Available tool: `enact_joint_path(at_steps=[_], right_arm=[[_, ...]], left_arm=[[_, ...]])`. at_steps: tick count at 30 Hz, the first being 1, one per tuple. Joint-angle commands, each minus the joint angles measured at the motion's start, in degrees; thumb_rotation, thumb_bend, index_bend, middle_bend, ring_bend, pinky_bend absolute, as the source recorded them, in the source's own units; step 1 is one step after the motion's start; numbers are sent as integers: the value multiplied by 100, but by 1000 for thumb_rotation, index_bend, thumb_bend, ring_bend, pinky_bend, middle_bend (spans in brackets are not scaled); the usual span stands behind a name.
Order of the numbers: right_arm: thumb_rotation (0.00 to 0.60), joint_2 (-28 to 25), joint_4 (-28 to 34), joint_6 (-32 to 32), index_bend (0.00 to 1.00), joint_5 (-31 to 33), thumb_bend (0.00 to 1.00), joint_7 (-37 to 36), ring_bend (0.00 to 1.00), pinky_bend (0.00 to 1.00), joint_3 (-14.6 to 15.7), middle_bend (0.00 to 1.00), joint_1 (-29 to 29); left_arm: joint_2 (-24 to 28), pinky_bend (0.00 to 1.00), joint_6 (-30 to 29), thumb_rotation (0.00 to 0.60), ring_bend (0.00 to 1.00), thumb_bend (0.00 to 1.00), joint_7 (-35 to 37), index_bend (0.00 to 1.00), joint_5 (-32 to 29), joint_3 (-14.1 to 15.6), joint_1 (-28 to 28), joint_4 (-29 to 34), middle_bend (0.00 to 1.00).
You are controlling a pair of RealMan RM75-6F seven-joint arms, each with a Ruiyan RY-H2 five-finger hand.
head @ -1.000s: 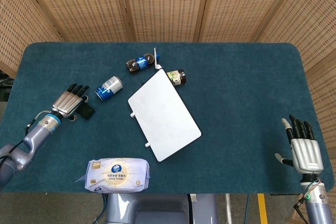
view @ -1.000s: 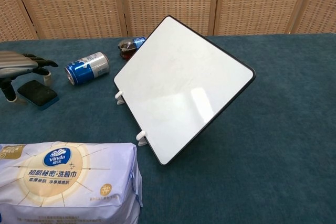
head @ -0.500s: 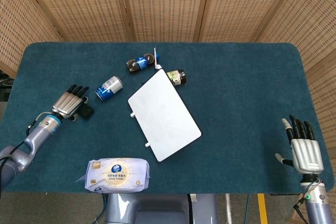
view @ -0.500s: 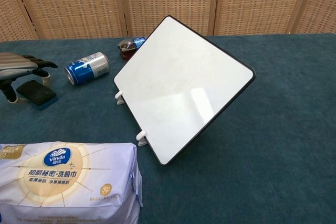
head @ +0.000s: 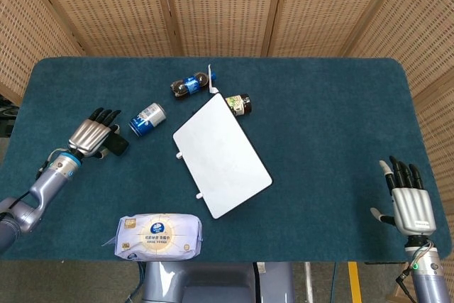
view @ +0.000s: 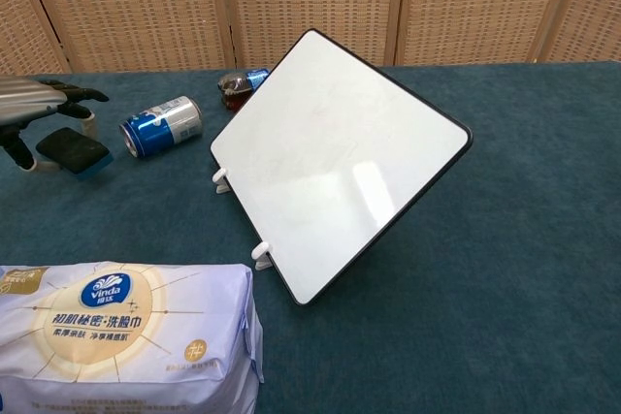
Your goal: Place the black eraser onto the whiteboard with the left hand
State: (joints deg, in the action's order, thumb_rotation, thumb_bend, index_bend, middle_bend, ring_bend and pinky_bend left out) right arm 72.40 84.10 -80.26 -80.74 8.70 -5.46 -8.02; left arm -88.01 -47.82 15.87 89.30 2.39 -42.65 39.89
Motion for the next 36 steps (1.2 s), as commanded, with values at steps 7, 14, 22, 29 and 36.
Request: enact_joint_path(at_steps=[7, 14, 22, 29, 36], right_arm=[[600, -70, 67, -100, 0, -96, 53, -156, 0, 0, 9, 0, 30], [600, -151, 160, -180, 0, -211, 53, -304, 0, 0, 38, 0, 58], [600, -223, 212, -216, 0, -296, 53, -487, 0, 0, 52, 0, 66], [600, -280, 206, -211, 0, -273, 53, -699, 0, 0, 25, 0, 73], [600, -361, 148, -148, 0, -190, 53, -1051, 0, 0, -20, 0, 75]], left_arm=[[867, 0, -556, 600, 0, 332, -379, 422, -84, -140, 170, 1571, 0], [1453, 0, -1027, 600, 0, 332, -948, 429, -348, -479, 298, 2754, 0], [1590, 0, -1542, 600, 0, 329, -1884, 429, -674, -982, 307, 3816, 0], [800, 0, -2304, 600, 0, 328, -2352, 429, -407, -1263, 206, 3727, 0], [-324, 0, -2688, 600, 0, 325, -2519, 429, -128, -1406, -89, 2927, 0]])
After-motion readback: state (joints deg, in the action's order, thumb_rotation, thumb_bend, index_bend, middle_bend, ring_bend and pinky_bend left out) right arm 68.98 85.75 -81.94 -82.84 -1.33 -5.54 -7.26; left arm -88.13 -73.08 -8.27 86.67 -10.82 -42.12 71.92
